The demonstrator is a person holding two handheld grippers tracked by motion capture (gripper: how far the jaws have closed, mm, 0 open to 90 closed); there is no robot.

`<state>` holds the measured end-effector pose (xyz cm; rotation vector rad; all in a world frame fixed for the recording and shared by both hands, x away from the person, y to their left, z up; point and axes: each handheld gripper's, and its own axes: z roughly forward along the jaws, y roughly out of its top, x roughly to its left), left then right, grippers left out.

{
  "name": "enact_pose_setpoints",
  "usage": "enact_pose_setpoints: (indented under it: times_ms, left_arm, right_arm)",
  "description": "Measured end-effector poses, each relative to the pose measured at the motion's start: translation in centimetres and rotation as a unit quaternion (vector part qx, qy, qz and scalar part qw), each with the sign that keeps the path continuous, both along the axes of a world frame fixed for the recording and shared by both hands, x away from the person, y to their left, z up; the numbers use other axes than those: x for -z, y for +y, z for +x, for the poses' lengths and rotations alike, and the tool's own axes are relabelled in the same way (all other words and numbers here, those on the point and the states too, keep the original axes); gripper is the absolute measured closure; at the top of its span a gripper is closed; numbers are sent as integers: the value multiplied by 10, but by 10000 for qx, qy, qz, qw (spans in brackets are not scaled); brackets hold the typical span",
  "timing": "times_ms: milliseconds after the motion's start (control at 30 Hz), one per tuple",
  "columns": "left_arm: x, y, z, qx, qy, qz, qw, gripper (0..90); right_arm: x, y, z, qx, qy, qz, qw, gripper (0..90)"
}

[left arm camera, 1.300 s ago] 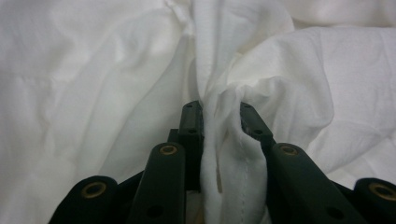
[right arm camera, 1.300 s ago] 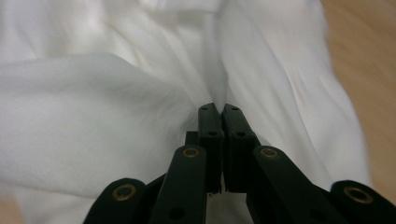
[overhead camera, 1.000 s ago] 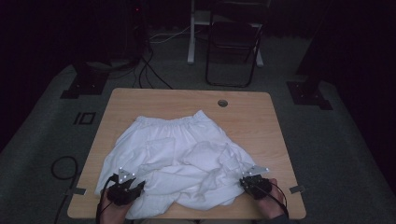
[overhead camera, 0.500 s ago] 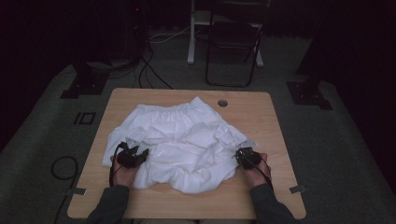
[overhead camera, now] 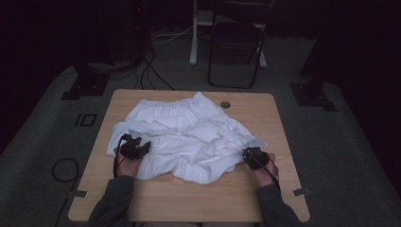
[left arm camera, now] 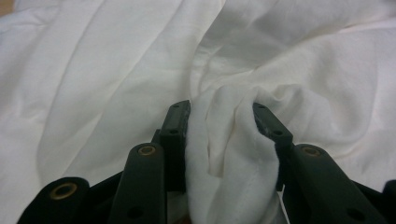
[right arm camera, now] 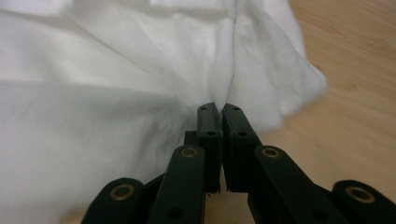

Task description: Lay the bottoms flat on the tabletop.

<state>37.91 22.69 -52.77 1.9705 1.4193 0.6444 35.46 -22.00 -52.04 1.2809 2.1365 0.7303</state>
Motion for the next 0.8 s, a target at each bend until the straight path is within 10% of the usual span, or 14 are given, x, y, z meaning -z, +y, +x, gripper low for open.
enact_pose_setpoints:
  times_ms: [333,400,633,800]
  left_arm:
    - [-2,22,-65,152,-153,-221,9995,565]
    - [-3,20,-68,142,-203,-224,9994,544]
    - [5,14,-70,72,-252,-223,9994,488]
    - [11,14,-70,64,-223,-281,9993,461]
  right_arm:
    - [3,-58,-91,221,375,-51,9990,872]
    - [-1,-64,-94,194,373,40,9991,739]
    - [-52,-38,-58,-159,-596,400,9973,410]
    - [-53,13,-5,-577,-323,243,9975,224]
